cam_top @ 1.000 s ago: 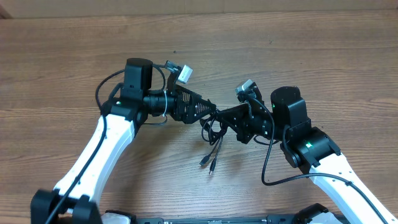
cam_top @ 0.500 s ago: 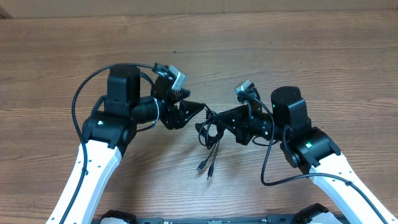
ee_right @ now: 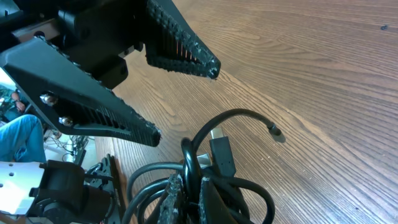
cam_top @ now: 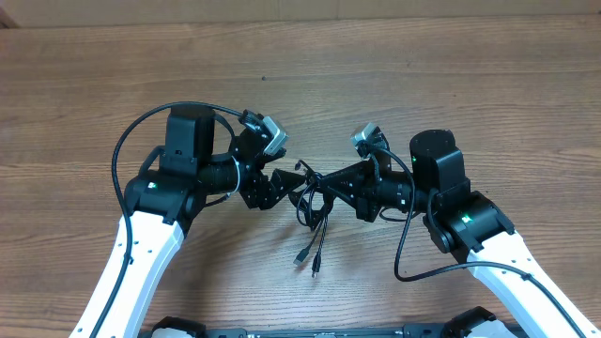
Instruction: Untangle cables
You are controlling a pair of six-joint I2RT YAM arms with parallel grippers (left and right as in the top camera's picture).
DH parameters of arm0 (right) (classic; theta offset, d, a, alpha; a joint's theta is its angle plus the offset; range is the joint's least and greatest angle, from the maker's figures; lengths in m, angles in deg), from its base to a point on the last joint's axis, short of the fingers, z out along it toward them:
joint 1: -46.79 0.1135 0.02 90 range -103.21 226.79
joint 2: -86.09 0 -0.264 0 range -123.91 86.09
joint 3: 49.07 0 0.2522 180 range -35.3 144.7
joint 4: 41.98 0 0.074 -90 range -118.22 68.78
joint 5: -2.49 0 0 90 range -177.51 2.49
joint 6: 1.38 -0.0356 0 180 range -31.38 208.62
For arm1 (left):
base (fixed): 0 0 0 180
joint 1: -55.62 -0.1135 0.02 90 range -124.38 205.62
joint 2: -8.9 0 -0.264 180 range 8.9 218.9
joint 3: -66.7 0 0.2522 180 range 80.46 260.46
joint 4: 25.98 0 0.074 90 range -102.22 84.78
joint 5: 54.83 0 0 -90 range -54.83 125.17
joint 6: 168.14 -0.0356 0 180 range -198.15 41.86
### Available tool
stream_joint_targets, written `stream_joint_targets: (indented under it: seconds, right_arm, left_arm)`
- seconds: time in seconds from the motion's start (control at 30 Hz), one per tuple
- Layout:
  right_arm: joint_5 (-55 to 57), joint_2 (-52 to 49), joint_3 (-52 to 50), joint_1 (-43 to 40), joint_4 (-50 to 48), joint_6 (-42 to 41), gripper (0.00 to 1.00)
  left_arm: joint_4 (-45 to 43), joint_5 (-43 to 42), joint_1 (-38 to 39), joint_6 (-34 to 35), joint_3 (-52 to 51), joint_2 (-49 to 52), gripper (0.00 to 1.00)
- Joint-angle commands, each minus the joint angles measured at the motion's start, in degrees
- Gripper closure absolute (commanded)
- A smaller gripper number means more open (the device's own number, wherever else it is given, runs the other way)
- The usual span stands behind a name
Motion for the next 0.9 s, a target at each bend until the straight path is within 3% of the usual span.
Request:
stream_joint_targets:
  seconds: [0.0,0.1,0.33,0.63,0.87]
  right_arm:
    - [-1.4,0.3,1.2,0.2,-0.5,-0.2,0.96]
    - [-1.4,0.3,1.2,0.2,-0.6,-0.2,0.96]
    - [-1.4,0.3,1.2,0.2,-1.0,-0.3,0.96]
    - [-1.5,0.3,1.2,0.2,-1.0,-0.3,0.96]
    - [-1.6,0.3,1.2,0.2,-1.0,-0.2,0.96]
  left_arm:
    - [-0.1,-0.5,2.2,-1.7,0.9,-0.9,0.28]
    - [-0.2,2.0,4.5,-1.7,0.9,-0.9,0.31]
    - [-0.4,10.1,8.4,-0.7,0.9,-0.9,0.53]
    - [-1.0,10.9,8.4,0.5,0.9,-0.8,0.7]
    - [-3.9,10.8,8.5,4.6,0.9,-0.8,0.72]
